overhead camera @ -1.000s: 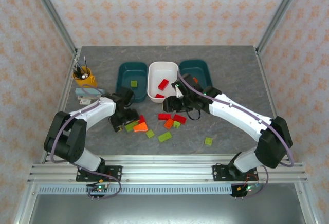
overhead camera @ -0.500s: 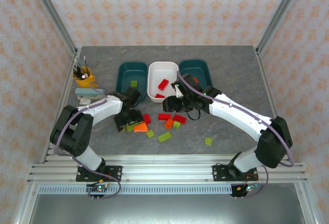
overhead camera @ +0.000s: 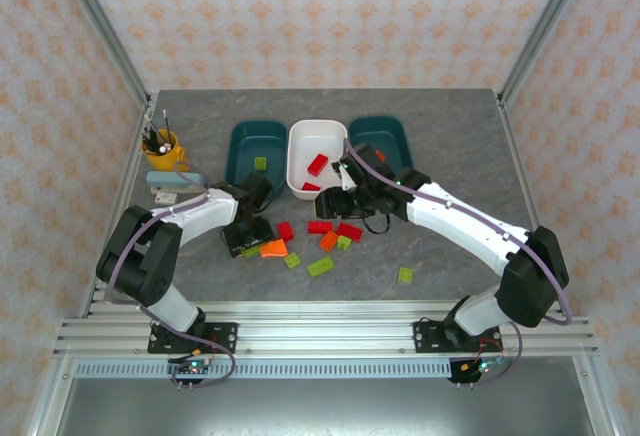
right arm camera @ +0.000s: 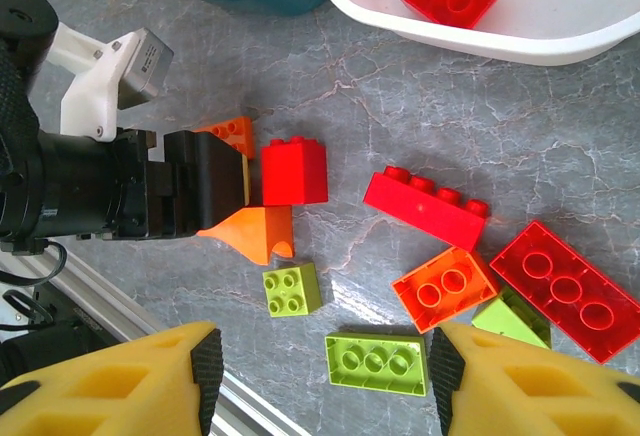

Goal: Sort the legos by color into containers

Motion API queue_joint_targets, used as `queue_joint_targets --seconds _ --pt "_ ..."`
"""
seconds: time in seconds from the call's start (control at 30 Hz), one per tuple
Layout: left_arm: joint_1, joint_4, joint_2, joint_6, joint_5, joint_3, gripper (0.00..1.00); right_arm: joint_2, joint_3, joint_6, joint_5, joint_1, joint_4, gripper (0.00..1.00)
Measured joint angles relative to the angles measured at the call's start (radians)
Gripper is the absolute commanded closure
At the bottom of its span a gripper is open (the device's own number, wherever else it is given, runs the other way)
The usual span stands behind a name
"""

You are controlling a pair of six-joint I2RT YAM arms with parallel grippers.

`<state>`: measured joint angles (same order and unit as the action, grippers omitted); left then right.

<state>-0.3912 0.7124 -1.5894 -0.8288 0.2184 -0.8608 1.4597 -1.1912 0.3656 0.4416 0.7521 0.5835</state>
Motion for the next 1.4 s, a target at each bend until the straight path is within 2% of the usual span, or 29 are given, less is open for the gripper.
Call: queue_joint_targets --seconds 0.2,0.37,0.47,0.57,0.67,0.77,0.97,1.07,1.23,1.4 --pt "0.0 -0.021 0.052 0.0 -0.007 0.031 0.43 0.0 0.0 0.0 0.002 0.0 -0.001 0.41" --pt "0.0 0.058 0.174 0.001 -0.036 0.019 0.44 -0.001 -0.002 0.002 -0.003 0.0 -0.002 0.41" --pt "0.011 0.136 0.246 0.027 -0.046 -0.052 0.45 -0.006 -0.014 0.014 -0.014 0.0 -0.004 0.41" --pt "0.053 0.193 0.246 0.082 -0.049 -0.177 0.45 -0.012 -0.042 0.039 -0.019 -0.004 -0.027 0.41" --pt "0.092 0.239 0.171 0.168 -0.054 -0.336 0.45 -0.014 -0.07 0.082 -0.014 -0.023 -0.08 0.4" --pt "0.119 0.267 0.034 0.266 -0.065 -0.509 0.46 -0.013 -0.084 0.148 0.007 -0.066 -0.159 0.37" --pt "0.174 0.302 -0.249 0.402 -0.087 -0.761 0.46 0.013 -0.1 0.293 0.047 -0.146 -0.297 0.18" --pt "0.191 0.321 -0.374 0.45 -0.109 -0.863 0.47 0.033 -0.11 0.352 0.058 -0.162 -0.343 0.11" --pt "0.192 0.348 -0.513 0.496 -0.152 -0.946 0.47 0.057 -0.118 0.41 0.068 -0.171 -0.367 0.09" --pt "0.19 0.375 -0.563 0.513 -0.175 -0.947 0.45 0.059 -0.118 0.425 0.075 -0.171 -0.367 0.09"
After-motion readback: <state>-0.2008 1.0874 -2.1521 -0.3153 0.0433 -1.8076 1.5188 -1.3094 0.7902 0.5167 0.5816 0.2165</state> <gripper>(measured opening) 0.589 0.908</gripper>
